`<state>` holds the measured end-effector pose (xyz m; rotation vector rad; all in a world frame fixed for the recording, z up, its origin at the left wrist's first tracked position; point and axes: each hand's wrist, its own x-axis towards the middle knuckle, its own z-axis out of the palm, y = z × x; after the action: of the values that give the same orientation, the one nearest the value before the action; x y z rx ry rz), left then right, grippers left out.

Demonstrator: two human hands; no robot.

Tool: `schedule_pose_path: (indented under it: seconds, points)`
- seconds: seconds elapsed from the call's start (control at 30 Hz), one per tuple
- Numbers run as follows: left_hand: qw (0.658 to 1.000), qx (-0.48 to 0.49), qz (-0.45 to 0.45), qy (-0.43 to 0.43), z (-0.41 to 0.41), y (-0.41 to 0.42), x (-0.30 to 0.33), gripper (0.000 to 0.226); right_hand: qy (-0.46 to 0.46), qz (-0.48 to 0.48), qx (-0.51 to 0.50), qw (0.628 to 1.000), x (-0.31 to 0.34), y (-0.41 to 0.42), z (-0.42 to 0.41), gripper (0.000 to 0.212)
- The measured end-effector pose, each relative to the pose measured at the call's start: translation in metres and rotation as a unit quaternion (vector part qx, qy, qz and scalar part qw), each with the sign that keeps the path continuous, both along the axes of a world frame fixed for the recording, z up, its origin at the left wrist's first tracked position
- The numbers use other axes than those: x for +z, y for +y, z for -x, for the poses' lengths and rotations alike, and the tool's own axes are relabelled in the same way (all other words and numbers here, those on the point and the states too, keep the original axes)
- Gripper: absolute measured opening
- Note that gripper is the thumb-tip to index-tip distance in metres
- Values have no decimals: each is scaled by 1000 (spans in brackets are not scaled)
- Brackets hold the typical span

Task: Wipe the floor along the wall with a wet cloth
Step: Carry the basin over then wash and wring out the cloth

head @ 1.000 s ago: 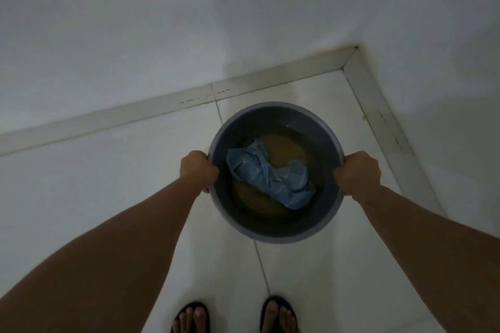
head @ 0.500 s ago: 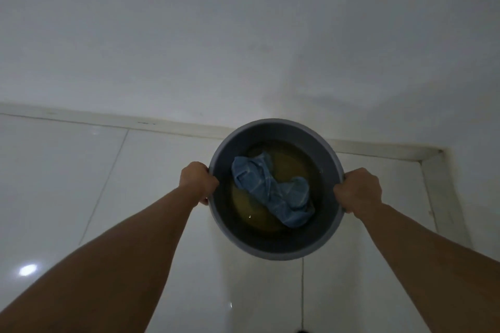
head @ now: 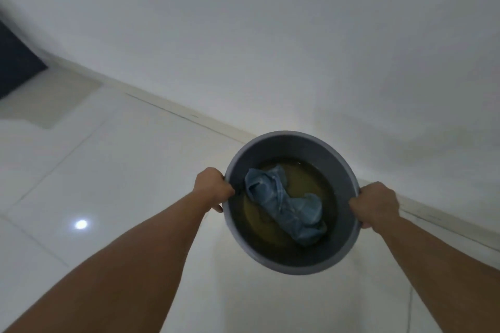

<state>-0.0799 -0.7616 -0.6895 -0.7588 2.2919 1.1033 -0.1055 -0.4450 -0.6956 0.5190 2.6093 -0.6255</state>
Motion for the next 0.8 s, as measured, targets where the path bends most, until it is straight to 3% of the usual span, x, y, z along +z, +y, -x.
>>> schedule_pose_path:
  seconds: [0.5,0.67,0.8]
  points:
    - [983,180,35,-16,-28,-307,10,25,16,27,168,985,28,-342,83,12]
    - [972,233,25,-17,-16,-398,-2,26,9,23,225,974,17,-446,124,16]
    - [962,271,23,-20,-2,-473,-13,25,1,21,265,964,2,-536,161,7]
